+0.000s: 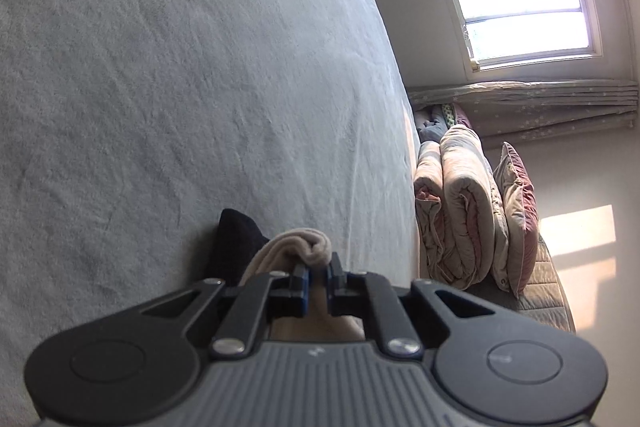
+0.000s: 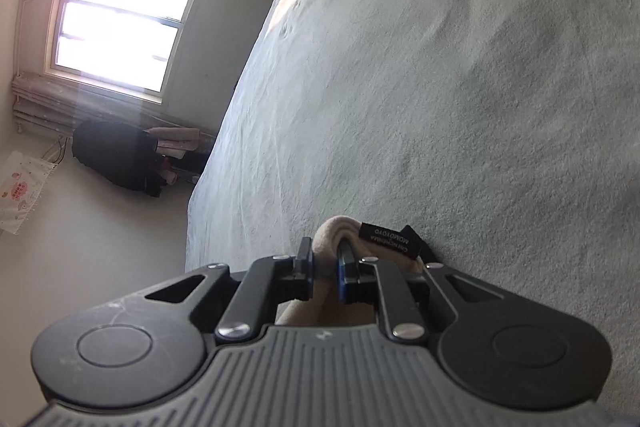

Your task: Fold clothes

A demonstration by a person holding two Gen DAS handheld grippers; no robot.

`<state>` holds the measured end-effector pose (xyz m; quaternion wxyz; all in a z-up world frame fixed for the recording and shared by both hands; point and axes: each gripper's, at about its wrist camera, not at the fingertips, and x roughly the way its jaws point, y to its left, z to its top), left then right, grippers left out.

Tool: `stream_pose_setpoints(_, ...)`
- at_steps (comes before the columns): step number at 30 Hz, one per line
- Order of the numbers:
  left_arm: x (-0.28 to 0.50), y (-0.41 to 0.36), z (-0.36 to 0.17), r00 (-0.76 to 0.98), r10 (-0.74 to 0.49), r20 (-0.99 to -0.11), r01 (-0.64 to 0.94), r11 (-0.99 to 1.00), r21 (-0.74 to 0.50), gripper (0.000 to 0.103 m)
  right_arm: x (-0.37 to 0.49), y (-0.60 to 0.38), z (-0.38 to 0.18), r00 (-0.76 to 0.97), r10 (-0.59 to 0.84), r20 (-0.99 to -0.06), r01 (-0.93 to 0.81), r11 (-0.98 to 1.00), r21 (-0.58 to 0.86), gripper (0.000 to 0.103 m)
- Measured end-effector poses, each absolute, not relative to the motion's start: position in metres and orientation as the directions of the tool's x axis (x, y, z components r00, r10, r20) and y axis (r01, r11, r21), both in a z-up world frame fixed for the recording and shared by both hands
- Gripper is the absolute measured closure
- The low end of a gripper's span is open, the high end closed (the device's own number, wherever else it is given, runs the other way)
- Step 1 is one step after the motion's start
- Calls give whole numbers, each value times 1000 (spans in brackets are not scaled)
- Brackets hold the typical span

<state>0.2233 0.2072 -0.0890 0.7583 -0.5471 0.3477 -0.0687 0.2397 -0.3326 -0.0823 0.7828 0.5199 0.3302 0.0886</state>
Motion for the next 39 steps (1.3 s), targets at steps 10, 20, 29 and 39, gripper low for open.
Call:
stream_pose_setpoints(10,234,212,-88,761,-441,-475,-229,502,-834,74,243,-335,-89,749,510,-423,157,484,861,85)
stream_pose_setpoints(20,239,207,-71,780,-343,-524,-135,724,-676,61,233,-334,-70,786,426,-448,86,643,761,55)
stream_pose_setpoints(29,240,186,-75,784,-304,-542,-14,863,-504,68,234,-301,-85,770,378,-514,-21,819,573,55)
stream_pose_setpoints(39,229,175,-59,867,-214,-450,9,910,-416,94,225,-272,-79,877,233,-420,-96,942,323,91)
